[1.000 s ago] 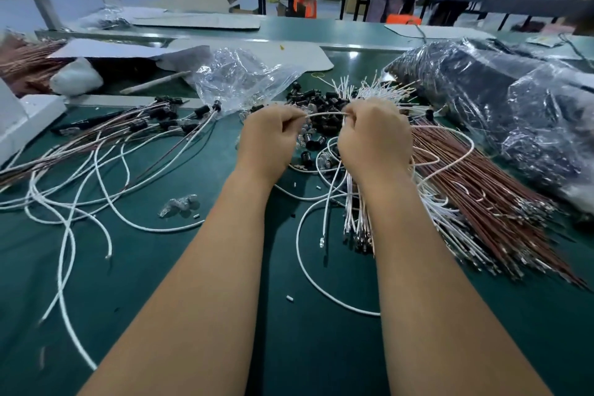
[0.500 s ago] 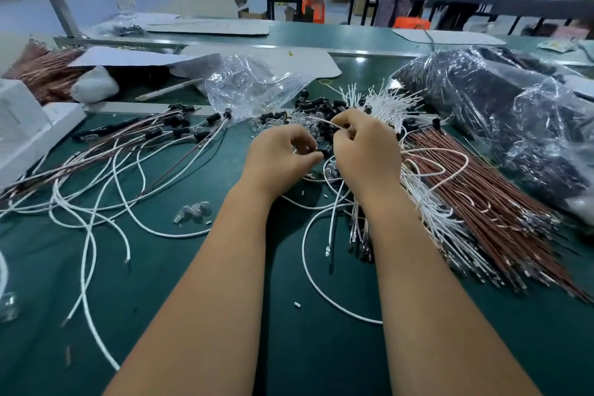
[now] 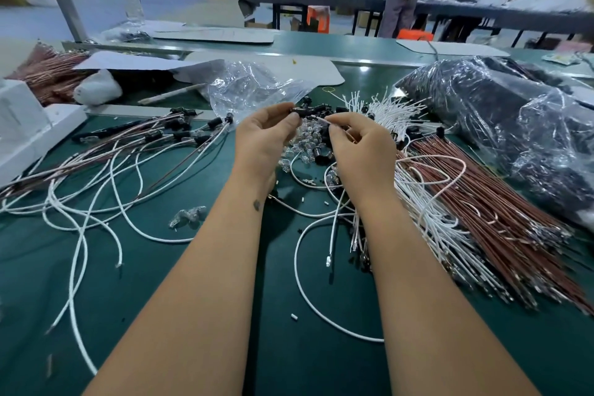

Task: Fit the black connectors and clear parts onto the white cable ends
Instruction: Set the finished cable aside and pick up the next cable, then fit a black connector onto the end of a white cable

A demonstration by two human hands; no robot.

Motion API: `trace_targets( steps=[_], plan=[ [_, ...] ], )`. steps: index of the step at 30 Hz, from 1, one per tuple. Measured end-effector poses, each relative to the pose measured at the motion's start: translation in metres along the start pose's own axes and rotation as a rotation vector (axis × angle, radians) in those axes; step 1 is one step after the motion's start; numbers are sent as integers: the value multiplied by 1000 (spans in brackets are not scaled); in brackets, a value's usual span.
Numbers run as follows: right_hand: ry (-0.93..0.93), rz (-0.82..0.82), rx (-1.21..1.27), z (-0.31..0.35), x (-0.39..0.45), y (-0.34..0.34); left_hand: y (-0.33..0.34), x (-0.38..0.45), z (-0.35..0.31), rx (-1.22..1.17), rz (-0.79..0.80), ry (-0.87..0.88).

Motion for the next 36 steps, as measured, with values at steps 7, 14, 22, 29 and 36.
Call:
trace_targets(
  steps=[7,14,22,29,36],
  plan=[
    [-22,55,-61,-4,1,5,7,-2,2,8,59,-28],
    [-45,74,-99,-2,2,5,7,-4,2,46,58,-18],
    [-116,80,-122,3,0,6,6,-6,0,188,22,-3],
    [-133,51,-47,6,0,5,5,-7,-1,128,-1,-12],
    [-95,10,-89,1,2,2,7,-11,-5,223,-8,-1]
  ],
)
Point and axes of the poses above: each hand's wrist, its own x-axis towards the middle knuckle, its own y-axis out of the palm, z = x × y, the point moved 3 cm from there along x, towards the middle knuckle, and after that the axes turned 2 degrees about z, right-handed, at the moved point
